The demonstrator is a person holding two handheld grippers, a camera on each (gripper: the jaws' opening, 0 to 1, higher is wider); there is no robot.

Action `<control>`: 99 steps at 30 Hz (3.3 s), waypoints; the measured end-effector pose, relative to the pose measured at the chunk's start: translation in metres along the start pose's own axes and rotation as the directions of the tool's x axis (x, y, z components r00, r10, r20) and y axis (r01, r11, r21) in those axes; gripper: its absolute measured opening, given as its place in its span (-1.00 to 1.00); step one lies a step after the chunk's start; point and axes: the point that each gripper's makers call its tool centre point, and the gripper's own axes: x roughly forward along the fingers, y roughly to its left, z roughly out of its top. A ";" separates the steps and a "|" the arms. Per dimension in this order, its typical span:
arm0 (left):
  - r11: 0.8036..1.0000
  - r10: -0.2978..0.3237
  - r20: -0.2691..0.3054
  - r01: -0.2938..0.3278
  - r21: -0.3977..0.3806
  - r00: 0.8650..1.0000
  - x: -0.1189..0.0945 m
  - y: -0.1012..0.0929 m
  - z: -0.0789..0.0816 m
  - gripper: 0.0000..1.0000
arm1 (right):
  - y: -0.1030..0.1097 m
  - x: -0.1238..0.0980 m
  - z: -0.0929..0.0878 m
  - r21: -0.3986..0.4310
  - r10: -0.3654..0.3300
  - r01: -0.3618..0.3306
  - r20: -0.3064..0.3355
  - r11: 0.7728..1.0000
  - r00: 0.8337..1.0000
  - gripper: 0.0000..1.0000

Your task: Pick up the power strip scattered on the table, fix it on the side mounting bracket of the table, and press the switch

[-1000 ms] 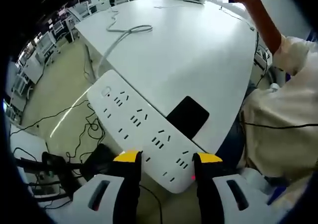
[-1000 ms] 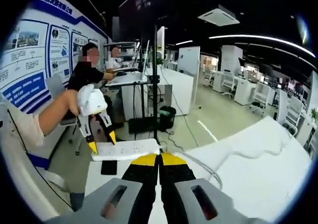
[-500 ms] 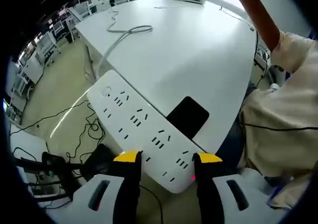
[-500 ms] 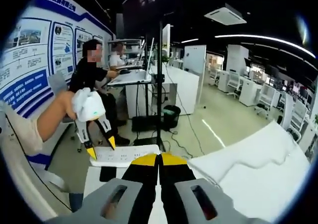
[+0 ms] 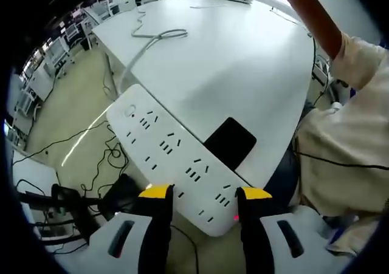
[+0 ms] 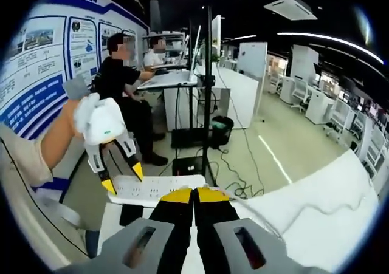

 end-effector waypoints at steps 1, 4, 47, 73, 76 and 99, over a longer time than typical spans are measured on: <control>1.000 0.000 -0.003 0.000 0.000 1.000 0.000 0.000 0.000 -0.06 | 0.001 0.004 -0.001 0.000 0.006 -0.006 -0.008 1.000 1.000 -1.00; 1.000 0.000 -0.011 0.000 0.002 1.000 0.000 0.000 0.000 -0.06 | 0.004 0.015 -0.003 0.010 0.032 -0.032 -0.026 0.999 0.999 -1.00; 1.000 0.004 -0.041 -0.003 0.018 0.999 0.001 0.006 0.002 -0.06 | 0.027 0.110 -0.042 0.001 0.081 -0.082 -0.215 0.997 0.973 -1.00; 1.000 0.008 -0.046 -0.008 0.009 0.999 0.001 0.004 0.001 -0.06 | -0.001 0.131 -0.054 -0.013 0.052 -0.058 -0.271 0.998 0.961 -1.00; 1.000 0.008 -0.047 -0.008 0.009 0.999 0.001 0.005 0.001 -0.06 | 0.002 0.132 -0.055 -0.038 0.049 -0.063 -0.297 0.997 0.954 -1.00; 1.000 0.005 -0.059 -0.005 0.015 0.998 0.002 0.003 0.000 -0.06 | 0.016 0.126 -0.060 -0.075 0.068 -0.113 -0.442 0.991 0.894 -1.00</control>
